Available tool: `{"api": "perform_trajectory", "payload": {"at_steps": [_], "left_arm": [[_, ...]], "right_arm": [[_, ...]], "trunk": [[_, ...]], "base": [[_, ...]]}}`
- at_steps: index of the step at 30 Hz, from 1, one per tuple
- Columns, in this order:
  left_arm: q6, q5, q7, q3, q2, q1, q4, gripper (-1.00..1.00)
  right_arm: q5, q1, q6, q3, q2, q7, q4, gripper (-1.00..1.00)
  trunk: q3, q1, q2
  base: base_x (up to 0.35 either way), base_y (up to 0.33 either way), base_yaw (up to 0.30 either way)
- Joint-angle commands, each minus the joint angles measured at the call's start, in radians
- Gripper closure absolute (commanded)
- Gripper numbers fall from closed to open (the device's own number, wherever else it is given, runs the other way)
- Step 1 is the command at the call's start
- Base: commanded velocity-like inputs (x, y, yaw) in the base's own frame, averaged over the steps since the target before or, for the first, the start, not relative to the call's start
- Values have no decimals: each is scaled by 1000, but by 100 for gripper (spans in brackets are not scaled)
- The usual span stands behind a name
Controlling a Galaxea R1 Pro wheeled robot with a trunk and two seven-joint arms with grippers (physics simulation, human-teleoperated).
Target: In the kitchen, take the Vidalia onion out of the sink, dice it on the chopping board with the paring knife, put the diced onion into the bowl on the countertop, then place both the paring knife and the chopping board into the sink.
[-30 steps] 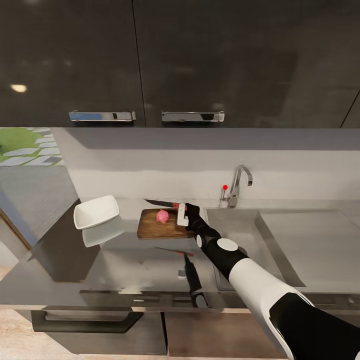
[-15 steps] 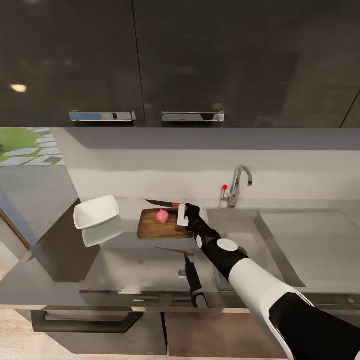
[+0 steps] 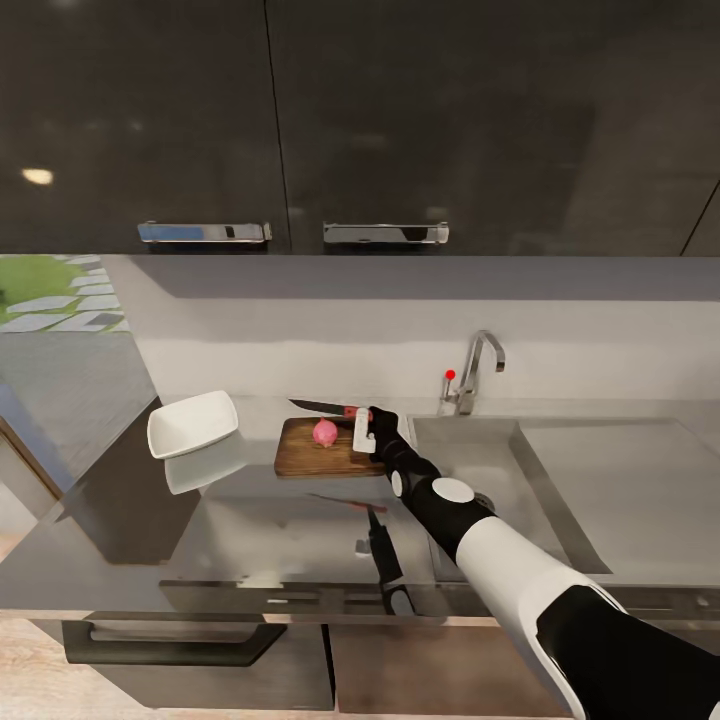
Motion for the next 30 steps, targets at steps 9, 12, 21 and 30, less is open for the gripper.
{"api": "perform_trajectory", "payload": {"at_steps": [9,12,21,30], "left_arm": [[-1,9,2,-8,-1,-1,2,-100],[-1,9,2,-8,-1,-1,2,-100],[-1,9,2,-8,1,-1,2,-100],[-1,9,2,-8,1,-1,2,-100]], "right_arm": [[9,-1,7,6,0,-5,38,100],[9,-1,7,6,0,-5,52,100],[9,-1,7,6,0,-14,69,100],[9,-1,7,6,0,-16,69,100]], "trunk": [[-2,1,-2],[-2,1,-2],[-2,1,-2],[-2,1,-2]], "base": [[0,0,0],[0,0,0],[0,0,0],[0,0,0]]}}
